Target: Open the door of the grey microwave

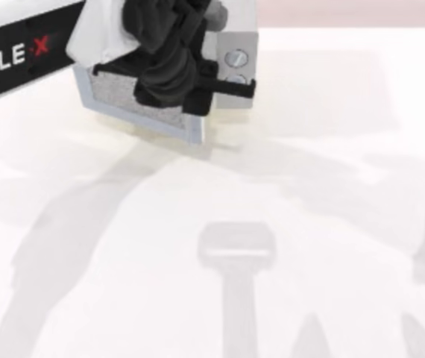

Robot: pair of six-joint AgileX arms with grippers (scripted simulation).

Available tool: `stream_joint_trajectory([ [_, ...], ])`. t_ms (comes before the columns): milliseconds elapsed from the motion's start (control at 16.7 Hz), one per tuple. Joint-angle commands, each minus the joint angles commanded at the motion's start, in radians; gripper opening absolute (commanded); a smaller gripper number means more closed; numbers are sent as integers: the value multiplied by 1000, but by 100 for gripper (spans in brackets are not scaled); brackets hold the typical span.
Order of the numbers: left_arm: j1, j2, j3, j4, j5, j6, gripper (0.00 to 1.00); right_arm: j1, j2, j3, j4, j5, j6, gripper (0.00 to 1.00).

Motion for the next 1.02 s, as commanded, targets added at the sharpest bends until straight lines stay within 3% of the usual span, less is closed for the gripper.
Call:
stream_joint_trajectory([
  [660,-5,1,-5,2,7,-1,0,0,0,0,0,0,0,100],
  [1020,26,-78,-108,38,64,113,0,0,0,0,0,0,0,100],
])
